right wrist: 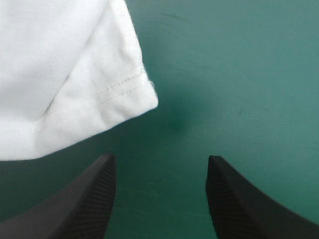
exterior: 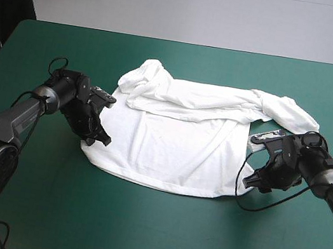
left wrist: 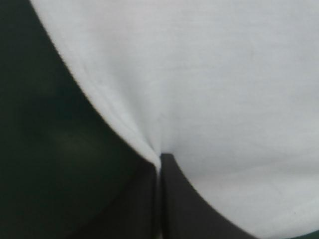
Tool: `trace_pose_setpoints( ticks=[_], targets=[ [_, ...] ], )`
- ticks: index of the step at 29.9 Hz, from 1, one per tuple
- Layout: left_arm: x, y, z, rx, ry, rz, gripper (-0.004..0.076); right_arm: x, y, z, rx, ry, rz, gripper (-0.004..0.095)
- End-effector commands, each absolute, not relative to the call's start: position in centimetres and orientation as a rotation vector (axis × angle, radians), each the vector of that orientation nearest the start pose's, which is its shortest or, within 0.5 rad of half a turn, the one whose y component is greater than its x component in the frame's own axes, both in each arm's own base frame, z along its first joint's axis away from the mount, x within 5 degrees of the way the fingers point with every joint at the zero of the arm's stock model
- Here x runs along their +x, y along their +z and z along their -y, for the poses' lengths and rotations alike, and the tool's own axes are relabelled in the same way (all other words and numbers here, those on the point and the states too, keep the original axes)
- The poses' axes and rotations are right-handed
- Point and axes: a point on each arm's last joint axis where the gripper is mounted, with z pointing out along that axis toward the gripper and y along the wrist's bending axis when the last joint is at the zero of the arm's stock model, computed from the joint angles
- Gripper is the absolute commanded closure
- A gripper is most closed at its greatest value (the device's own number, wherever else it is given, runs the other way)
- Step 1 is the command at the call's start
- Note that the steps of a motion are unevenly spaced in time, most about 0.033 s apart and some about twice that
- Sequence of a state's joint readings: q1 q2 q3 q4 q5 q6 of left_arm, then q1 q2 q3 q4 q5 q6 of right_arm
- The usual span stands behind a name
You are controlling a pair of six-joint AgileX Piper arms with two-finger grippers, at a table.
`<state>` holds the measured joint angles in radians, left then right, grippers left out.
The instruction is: Fold the cloth
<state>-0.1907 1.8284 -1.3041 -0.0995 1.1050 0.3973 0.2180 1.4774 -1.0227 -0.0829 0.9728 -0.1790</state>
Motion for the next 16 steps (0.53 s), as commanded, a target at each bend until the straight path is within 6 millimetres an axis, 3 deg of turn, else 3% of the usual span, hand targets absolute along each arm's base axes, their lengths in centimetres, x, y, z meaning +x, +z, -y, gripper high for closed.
trace_pose_setpoints(
  ticks=[1,11,16],
  targets=[
    [33.2,21.4,8.5,0.815,-0.250,-3.012,0.0746,27.9,25.6,-5.7,-0.639,-0.082,-2.786,0.0377],
    [33.1,21.5,9.0,0.845,-0.340,-2.982,0.0746,31.2,26.2,-7.4,-0.643,0.055,-2.773,0.0377],
    [33.1,21.5,9.0,0.847,-0.343,-2.980,0.0746,31.9,24.7,-7.7,-0.666,0.080,-2.829,0.0377]
  ],
)
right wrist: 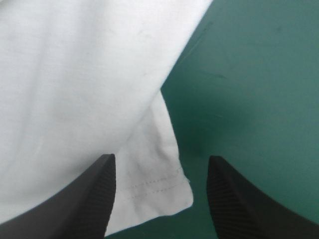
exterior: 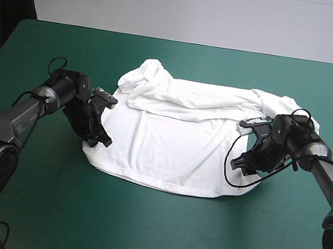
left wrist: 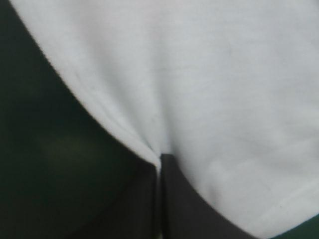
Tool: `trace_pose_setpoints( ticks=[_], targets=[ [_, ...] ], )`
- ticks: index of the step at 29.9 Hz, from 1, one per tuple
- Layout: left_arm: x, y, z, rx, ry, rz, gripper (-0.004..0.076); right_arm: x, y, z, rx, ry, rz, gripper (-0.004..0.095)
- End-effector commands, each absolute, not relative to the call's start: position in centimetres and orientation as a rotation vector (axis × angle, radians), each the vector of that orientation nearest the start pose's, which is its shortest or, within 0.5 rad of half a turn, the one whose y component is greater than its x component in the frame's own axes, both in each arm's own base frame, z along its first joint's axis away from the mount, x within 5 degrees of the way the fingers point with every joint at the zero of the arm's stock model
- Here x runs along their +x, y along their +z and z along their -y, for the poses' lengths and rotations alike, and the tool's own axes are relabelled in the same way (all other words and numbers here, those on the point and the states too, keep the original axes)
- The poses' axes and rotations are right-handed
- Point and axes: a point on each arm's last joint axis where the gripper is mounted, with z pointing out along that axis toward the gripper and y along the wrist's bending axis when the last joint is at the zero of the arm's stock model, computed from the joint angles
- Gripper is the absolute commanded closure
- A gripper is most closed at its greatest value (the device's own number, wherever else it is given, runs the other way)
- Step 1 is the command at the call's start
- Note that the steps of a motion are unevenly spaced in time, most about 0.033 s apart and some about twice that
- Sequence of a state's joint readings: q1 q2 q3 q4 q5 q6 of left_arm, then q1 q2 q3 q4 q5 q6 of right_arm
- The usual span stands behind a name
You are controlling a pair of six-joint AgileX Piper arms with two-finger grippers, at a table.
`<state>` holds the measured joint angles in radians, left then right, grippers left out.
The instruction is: Fold the cloth
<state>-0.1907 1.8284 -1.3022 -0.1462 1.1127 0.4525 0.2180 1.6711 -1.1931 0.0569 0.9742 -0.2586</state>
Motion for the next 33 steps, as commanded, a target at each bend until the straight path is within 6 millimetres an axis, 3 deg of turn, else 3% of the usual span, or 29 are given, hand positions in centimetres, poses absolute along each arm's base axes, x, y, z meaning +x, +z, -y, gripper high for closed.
trace_pose_setpoints(
  ticks=[1,6,9,16,20,23,26,28,33],
  targets=[
    [33.1,21.5,9.0,0.851,-0.343,-2.979,0.0746,31.9,24.4,-7.7,-0.671,0.078,-2.844,0.0377],
    [33.1,21.5,9.0,0.856,-0.346,-2.976,0.0746,32.0,23.6,-7.7,-0.676,0.088,-2.886,0.0378],
    [33.1,21.5,9.0,0.856,-0.346,-2.976,0.0746,31.8,23.4,-7.8,-0.674,0.110,-2.915,0.0440],
    [33.2,21.5,9.1,0.851,-0.349,-2.971,0.0746,31.1,23.4,-8.7,-0.747,0.117,-2.952,0.0912],
    [33.1,21.6,9.1,0.853,-0.351,-2.975,0.0746,31.0,23.4,-8.9,-0.755,0.117,-2.948,0.0921],
    [32.5,22.8,9.1,0.852,-0.372,-2.962,0.0746,31.1,24.3,-8.9,-0.748,0.112,-2.951,0.0921],
    [31.4,25.6,8.9,0.854,-0.365,-2.899,0.0746,31.3,27.2,-8.9,-0.752,0.104,-2.912,0.0921],
    [30.4,28.5,8.6,0.859,-0.332,-2.823,0.0746,31.3,30.4,-8.9,-0.727,0.092,-2.850,0.0921],
    [27.1,36.9,7.9,0.820,-0.274,-2.583,0.0746,29.3,40.2,-8.3,-0.603,0.091,-2.544,0.0921]
  ],
)
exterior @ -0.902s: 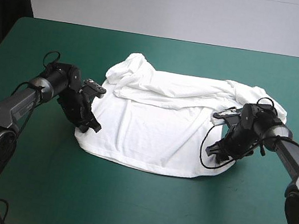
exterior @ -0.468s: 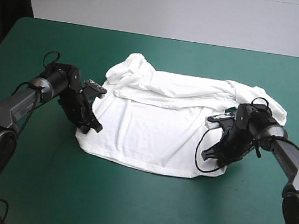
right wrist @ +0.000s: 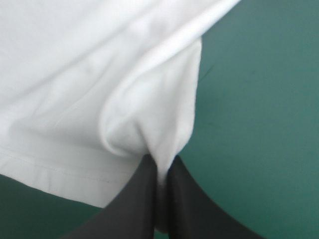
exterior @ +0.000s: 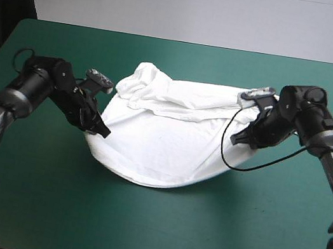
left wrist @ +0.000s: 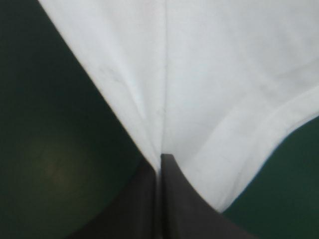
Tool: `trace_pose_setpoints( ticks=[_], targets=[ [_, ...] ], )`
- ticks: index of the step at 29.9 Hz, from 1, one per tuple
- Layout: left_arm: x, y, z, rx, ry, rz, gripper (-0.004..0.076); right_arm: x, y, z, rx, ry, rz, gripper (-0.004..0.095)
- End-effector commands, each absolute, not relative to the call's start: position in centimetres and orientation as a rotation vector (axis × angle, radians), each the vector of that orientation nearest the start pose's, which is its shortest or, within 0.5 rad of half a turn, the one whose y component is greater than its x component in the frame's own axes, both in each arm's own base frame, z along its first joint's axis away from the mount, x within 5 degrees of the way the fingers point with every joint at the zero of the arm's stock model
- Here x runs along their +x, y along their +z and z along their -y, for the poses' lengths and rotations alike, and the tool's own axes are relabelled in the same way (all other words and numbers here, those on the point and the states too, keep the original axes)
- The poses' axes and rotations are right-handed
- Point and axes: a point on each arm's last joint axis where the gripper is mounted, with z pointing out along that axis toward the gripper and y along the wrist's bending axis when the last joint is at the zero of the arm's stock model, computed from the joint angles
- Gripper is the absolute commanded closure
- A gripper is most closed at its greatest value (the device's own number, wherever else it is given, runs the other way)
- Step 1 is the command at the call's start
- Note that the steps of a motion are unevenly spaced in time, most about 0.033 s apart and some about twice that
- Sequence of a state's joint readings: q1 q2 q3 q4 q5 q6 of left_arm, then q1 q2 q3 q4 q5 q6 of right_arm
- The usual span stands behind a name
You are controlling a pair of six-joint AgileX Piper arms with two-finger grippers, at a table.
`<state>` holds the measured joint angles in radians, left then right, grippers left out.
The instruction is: Fold the cloth
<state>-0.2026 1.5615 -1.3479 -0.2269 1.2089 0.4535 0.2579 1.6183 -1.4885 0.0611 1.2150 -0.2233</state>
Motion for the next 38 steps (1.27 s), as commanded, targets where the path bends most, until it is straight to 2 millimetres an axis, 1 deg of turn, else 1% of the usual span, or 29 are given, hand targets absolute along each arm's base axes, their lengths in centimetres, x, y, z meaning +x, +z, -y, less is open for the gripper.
trace_pose_setpoints(
  ticks=[1,3,6,10,13,16,19,22,25,27,29,31,34,36,38],
  targets=[
    [26.5,38.5,7.7,0.803,-0.266,-2.536,0.0746,28.7,41.8,-8.1,-0.585,0.094,-2.493,0.0921],
    [24.9,41.8,7.4,0.787,-0.249,-2.430,0.0746,27.0,45.3,-7.7,-0.535,0.107,-2.378,0.0921],
    [22.0,46.9,6.8,0.754,-0.219,-2.247,0.0746,24.2,49.6,-6.9,-0.506,0.113,-2.223,0.0921],
    [17.6,53.4,5.9,0.704,-0.175,-1.979,0.0746,20.2,54.2,-5.9,-0.464,0.119,-2.030,0.0921],
    [14.4,57.6,5.5,0.662,-0.177,-1.771,0.0746,17.0,57.6,-5.0,-0.419,0.127,-1.847,0.0921],
    [11.7,60.8,5.2,0.637,-0.191,-1.589,0.0746,13.7,61.1,-4.1,-0.376,0.130,-1.643,0.0920],
    [9.4,63.1,4.8,0.614,-0.188,-1.456,0.0746,10.5,64.2,-3.3,-0.331,0.139,-1.430,0.0920],
    [7.6,64.4,4.5,0.603,-0.178,-1.378,0.0746,7.7,66.4,-3.0,-0.311,0.203,-1.251,0.0921],
    [5.9,65.4,4.2,0.593,-0.181,-1.304,0.0746,5.8,67.8,-2.8,-0.323,0.226,-1.127,0.0921],
    [5.1,66.1,4.1,0.575,-0.184,-1.245,0.0746,5.2,68.3,-2.8,-0.328,0.242,-1.070,0.0921],
    [4.6,66.9,3.9,0.557,-0.156,-1.159,0.0746,5.1,68.6,-2.7,-0.319,0.234,-1.031,0.0921],
    [4.4,67.9,3.6,0.517,-0.123,-1.056,0.0746,5.7,68.9,-2.8,-0.308,0.212,-1.003,0.0921],
    [5.4,69.0,3.4,0.455,-0.088,-0.940,0.0746,7.8,69.2,-2.8,-0.273,0.134,-0.963,0.0921],
    [6.4,69.5,3.4,0.412,-0.081,-0.888,0.0746,9.7,69.4,-3.0,-0.254,0.082,-0.938,0.0921],
    [8.2,69.8,3.6,0.379,-0.065,-0.849,0.0746,11.6,69.4,-3.2,-0.233,0.043,-0.918,0.0921]
  ],
)
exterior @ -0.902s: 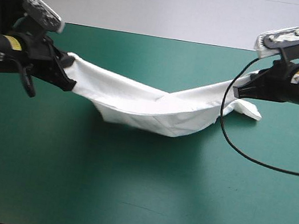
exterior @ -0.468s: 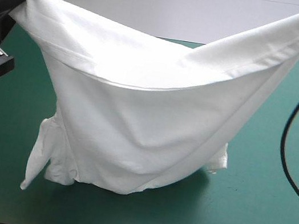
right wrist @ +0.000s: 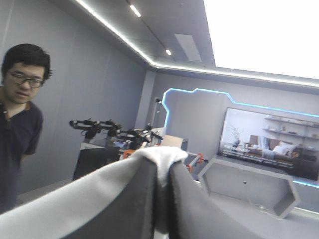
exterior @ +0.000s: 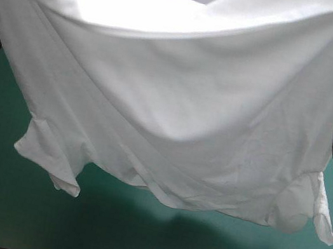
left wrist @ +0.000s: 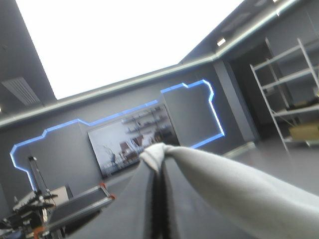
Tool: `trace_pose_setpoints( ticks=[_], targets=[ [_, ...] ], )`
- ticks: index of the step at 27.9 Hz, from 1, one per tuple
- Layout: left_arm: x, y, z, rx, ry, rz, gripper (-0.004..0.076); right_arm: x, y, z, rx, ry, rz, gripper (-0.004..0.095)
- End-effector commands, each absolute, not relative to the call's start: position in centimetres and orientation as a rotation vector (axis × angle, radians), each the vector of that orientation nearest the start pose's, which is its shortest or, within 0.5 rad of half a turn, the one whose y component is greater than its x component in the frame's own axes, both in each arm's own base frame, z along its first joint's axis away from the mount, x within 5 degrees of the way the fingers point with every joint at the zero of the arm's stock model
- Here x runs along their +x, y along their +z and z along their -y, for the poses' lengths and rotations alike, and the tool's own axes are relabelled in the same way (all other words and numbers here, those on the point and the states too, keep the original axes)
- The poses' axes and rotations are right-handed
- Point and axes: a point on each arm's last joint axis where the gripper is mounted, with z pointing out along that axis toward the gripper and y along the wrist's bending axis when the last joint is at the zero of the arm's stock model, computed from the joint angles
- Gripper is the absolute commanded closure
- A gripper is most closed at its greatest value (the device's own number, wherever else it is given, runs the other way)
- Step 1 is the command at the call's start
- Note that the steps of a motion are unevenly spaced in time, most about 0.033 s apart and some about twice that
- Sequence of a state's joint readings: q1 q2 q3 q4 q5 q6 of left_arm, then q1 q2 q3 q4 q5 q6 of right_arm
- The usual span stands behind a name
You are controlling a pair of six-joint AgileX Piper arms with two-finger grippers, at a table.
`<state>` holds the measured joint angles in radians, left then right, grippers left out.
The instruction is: Fold the cloth
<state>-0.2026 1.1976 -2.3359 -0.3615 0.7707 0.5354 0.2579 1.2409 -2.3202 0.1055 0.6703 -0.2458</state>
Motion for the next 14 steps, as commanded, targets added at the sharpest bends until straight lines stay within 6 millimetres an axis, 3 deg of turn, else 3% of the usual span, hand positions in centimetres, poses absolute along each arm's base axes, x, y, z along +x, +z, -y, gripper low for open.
trace_pose_setpoints(
  ticks=[1,7,8,14],
  targets=[
    [9.3,69.9,3.7,0.370,-0.053,-0.839,0.0746,12.8,69.4,-3.3,-0.219,0.024,-0.908,0.0921],
    [17.3,68.8,4.9,0.322,-0.040,-0.862,0.0745,19.8,68.6,-4.6,-0.178,-0.044,-0.862,0.0921],
    [20.7,68.0,5.4,0.293,-0.032,-0.860,0.0745,22.3,68.0,-4.8,-0.172,-0.057,-0.878,0.0921],
    [27.9,66.0,6.0,0.198,0.010,-0.797,0.0745,28.1,66.9,-4.0,-0.125,-0.085,-0.849,0.0921]
  ],
)
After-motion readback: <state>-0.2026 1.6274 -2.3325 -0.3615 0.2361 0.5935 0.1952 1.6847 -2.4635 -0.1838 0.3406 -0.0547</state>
